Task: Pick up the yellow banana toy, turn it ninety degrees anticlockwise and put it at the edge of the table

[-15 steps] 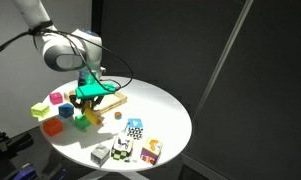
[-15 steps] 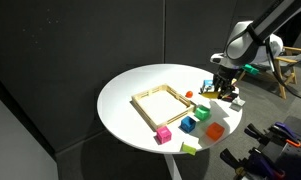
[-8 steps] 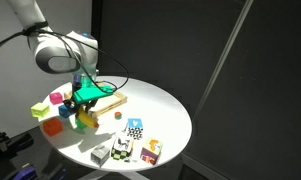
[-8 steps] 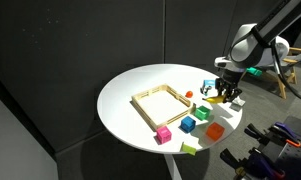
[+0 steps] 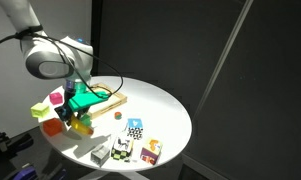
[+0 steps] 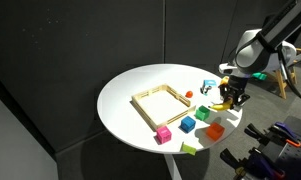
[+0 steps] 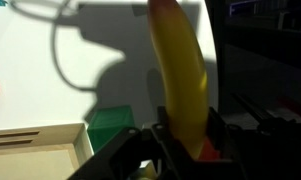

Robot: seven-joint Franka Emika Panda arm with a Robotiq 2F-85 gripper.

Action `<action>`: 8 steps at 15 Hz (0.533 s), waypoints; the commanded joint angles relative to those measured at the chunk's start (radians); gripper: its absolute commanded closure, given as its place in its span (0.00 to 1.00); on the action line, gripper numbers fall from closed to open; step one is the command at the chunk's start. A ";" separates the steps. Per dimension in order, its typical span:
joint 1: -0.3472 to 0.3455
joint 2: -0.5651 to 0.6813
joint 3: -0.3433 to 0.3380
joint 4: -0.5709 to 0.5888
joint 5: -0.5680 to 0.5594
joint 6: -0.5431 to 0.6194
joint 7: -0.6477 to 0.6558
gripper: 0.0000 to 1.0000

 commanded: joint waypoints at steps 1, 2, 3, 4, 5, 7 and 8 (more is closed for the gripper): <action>0.007 -0.031 -0.014 -0.048 0.008 0.029 -0.062 0.84; 0.008 -0.030 -0.014 -0.055 0.008 0.034 -0.071 0.84; 0.008 -0.029 -0.013 -0.061 0.007 0.039 -0.079 0.84; 0.008 -0.029 -0.012 -0.068 0.007 0.046 -0.088 0.84; 0.009 -0.029 -0.010 -0.074 0.008 0.052 -0.094 0.84; 0.011 -0.030 -0.007 -0.084 0.010 0.063 -0.109 0.84; 0.012 -0.030 -0.006 -0.089 0.011 0.067 -0.116 0.84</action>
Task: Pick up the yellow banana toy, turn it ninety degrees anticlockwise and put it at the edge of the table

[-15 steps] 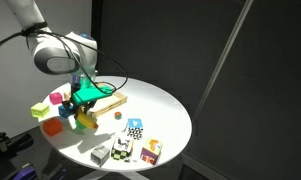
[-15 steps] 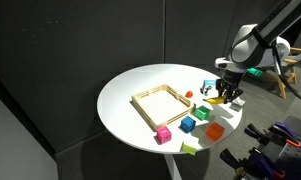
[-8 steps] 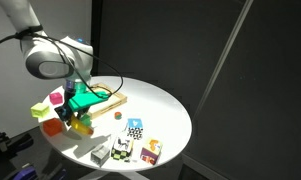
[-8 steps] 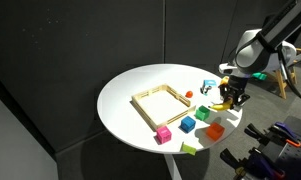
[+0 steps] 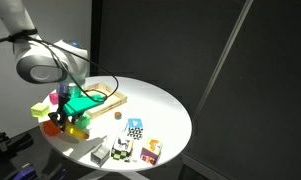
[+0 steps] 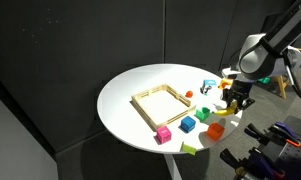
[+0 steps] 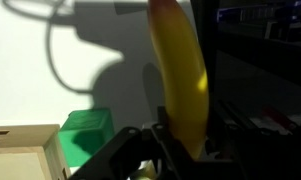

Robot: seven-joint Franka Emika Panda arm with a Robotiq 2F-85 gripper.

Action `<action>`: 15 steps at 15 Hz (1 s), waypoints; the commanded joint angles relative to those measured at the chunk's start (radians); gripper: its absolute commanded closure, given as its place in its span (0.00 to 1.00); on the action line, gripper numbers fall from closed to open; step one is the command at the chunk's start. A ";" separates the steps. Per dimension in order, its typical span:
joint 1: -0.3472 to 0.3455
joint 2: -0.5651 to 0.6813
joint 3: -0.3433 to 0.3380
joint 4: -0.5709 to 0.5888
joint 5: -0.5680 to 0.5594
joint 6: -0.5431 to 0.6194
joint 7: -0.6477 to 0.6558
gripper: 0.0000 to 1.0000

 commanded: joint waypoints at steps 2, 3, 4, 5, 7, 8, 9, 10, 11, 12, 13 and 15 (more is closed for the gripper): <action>0.013 -0.027 -0.002 -0.038 0.010 0.036 -0.052 0.84; 0.014 -0.024 -0.002 -0.040 0.009 0.040 -0.052 0.84; 0.017 -0.018 -0.003 -0.040 0.005 0.047 -0.050 0.84; 0.019 -0.014 -0.004 -0.040 0.002 0.052 -0.047 0.84; 0.020 -0.004 -0.004 -0.037 0.000 0.063 -0.041 0.84; 0.020 0.000 -0.004 -0.034 0.000 0.066 -0.038 0.84; 0.019 0.004 -0.005 -0.030 -0.001 0.067 -0.036 0.84; 0.018 0.008 -0.005 -0.027 -0.001 0.068 -0.035 0.84; 0.017 0.012 -0.005 -0.025 -0.002 0.071 -0.032 0.84; 0.016 0.019 -0.006 -0.022 -0.005 0.074 -0.029 0.84; 0.015 0.024 -0.006 -0.020 -0.008 0.078 -0.027 0.84; 0.012 0.033 -0.004 -0.019 -0.010 0.085 -0.025 0.84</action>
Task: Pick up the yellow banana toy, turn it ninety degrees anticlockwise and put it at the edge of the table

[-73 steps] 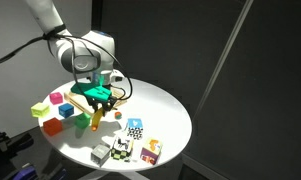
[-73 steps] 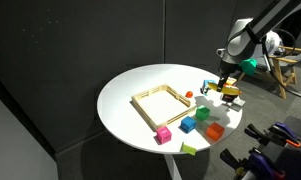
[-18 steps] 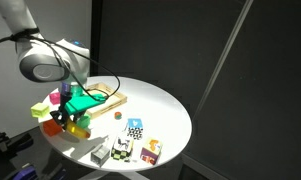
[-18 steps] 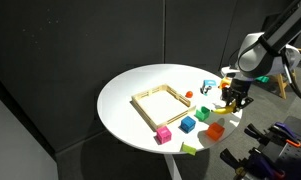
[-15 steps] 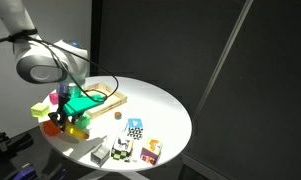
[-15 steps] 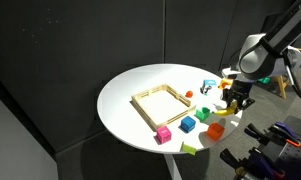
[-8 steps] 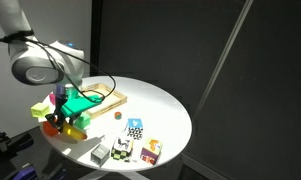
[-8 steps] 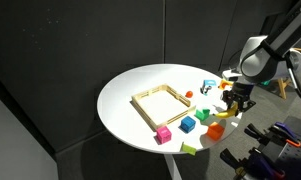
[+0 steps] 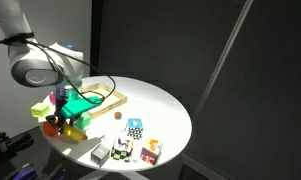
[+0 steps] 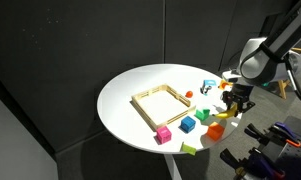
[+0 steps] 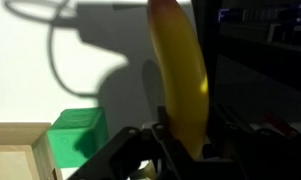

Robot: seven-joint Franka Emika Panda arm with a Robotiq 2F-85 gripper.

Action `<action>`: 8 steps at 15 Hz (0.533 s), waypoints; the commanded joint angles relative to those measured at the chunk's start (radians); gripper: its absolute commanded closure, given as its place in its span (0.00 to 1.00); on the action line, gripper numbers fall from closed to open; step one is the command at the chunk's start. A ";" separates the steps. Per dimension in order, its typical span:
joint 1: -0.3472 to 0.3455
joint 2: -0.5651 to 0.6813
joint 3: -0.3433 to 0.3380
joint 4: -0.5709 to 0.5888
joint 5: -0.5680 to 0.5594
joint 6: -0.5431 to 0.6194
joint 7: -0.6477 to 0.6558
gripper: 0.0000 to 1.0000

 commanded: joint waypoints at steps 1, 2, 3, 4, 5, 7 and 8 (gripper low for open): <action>-0.007 0.015 -0.003 0.007 -0.010 0.025 -0.004 0.84; -0.008 0.019 -0.002 0.008 -0.011 0.027 -0.003 0.84; -0.009 0.021 -0.001 0.009 -0.011 0.028 -0.002 0.84; -0.010 0.024 0.000 0.010 -0.012 0.029 -0.001 0.84; -0.012 0.028 0.001 0.011 -0.013 0.030 -0.001 0.84; -0.014 0.031 0.002 0.012 -0.014 0.033 0.000 0.84; -0.014 0.031 0.003 0.013 -0.013 0.032 0.002 0.84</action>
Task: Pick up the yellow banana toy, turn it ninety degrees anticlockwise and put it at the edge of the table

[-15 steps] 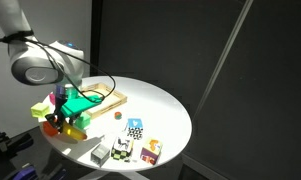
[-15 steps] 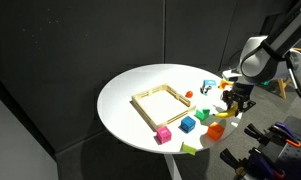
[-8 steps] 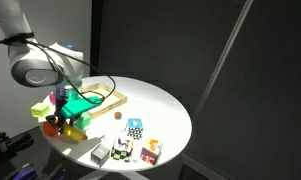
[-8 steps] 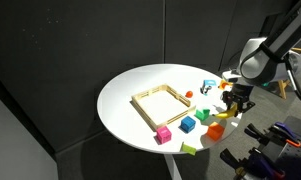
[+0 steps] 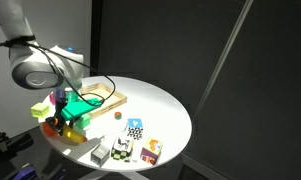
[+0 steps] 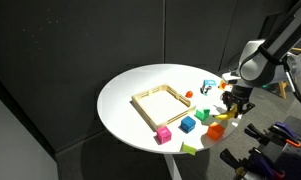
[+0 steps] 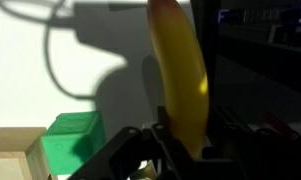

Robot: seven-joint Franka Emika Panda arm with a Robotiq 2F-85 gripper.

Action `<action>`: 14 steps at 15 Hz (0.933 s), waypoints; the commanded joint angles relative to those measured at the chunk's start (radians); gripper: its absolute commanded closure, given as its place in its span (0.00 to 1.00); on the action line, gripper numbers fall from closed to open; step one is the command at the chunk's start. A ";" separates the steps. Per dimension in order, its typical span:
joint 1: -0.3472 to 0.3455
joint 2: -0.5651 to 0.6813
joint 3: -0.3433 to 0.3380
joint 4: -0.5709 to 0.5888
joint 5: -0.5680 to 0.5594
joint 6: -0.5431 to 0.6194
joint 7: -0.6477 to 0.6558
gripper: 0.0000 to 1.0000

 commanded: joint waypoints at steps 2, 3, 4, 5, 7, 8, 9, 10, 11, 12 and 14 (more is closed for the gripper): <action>-0.015 0.004 0.006 0.010 -0.007 0.018 0.002 0.32; -0.015 0.003 0.006 0.010 -0.006 0.018 0.002 0.26; -0.016 0.003 0.006 0.011 -0.005 0.018 0.001 0.18; -0.017 0.001 0.007 0.011 -0.004 0.018 0.000 0.12; -0.019 -0.001 0.008 0.011 -0.002 0.016 -0.002 0.00; -0.019 -0.002 0.009 0.011 0.000 0.015 -0.002 0.00; -0.020 -0.003 0.010 0.011 0.001 0.014 -0.002 0.00; -0.020 -0.005 0.010 0.012 0.003 0.010 0.000 0.00; -0.021 -0.009 0.011 0.013 0.009 0.003 0.002 0.00; -0.022 -0.013 0.013 0.014 0.016 0.000 0.005 0.00; -0.024 -0.029 0.018 0.013 0.045 -0.013 0.029 0.00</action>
